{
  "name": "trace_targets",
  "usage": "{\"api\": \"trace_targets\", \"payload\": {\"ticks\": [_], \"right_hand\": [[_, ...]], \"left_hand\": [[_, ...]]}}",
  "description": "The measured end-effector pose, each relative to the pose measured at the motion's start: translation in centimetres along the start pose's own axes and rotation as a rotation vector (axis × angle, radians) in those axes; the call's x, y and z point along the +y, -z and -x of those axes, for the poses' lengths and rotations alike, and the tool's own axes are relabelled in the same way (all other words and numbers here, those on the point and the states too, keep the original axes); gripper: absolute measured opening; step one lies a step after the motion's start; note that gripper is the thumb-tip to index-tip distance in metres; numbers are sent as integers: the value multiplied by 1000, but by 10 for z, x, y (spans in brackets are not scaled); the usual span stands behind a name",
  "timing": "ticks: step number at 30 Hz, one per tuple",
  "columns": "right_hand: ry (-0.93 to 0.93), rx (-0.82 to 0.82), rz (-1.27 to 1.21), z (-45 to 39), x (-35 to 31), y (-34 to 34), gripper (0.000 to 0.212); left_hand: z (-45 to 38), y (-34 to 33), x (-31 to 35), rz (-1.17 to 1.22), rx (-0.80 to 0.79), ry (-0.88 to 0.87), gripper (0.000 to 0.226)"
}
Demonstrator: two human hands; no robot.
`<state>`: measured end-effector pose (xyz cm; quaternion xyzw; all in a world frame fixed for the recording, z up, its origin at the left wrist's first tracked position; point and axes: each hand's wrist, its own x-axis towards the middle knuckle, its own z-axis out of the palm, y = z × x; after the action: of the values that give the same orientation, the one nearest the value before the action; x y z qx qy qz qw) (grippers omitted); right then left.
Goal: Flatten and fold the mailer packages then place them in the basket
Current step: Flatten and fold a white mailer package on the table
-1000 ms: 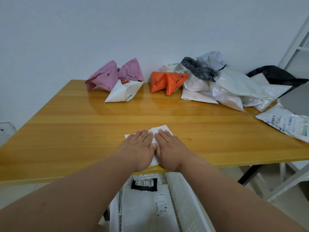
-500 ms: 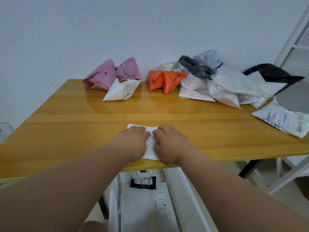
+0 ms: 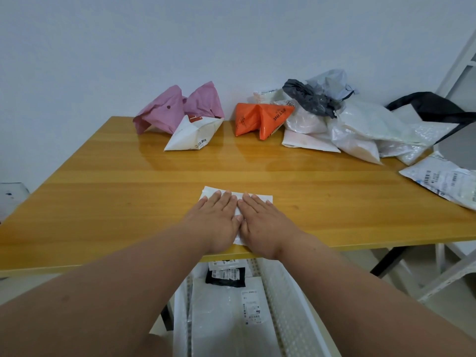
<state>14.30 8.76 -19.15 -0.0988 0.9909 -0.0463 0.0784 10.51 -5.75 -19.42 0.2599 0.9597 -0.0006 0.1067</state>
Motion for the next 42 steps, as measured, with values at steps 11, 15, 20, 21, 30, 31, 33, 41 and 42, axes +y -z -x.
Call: {"api": "trace_targets", "payload": {"ticks": [11, 15, 20, 21, 30, 31, 33, 41, 42], "right_hand": [[-18, -17, -4, 0, -2, -3, 58], [-35, -12, -24, 0, -4, -1, 58], [-112, 65, 31, 1, -10, 11, 54], [-131, 88, 71, 3, -11, 16, 51], [9, 118, 1, 0, -6, 10, 56], [17, 85, -1, -3, -6, 7, 59], [18, 57, 15, -9, -6, 4, 59], [-32, -15, 63, -15, -9, 3, 61], [-36, -13, 60, -15, -9, 3, 61]], "left_hand": [[-1, 0, 0, -3, -12, -1, 59], [-1, 1, -1, 12, 3, -10, 59], [6, 4, -8, -153, 162, 28, 57], [8, 6, -9, -206, 222, 37, 53], [11, 4, -19, 43, 63, -32, 54], [12, 2, -19, 40, 52, -22, 56], [11, -1, -20, 7, 48, 16, 60], [3, 2, -21, -24, -8, 57, 62], [2, 2, -21, -27, -13, 59, 62]]}}
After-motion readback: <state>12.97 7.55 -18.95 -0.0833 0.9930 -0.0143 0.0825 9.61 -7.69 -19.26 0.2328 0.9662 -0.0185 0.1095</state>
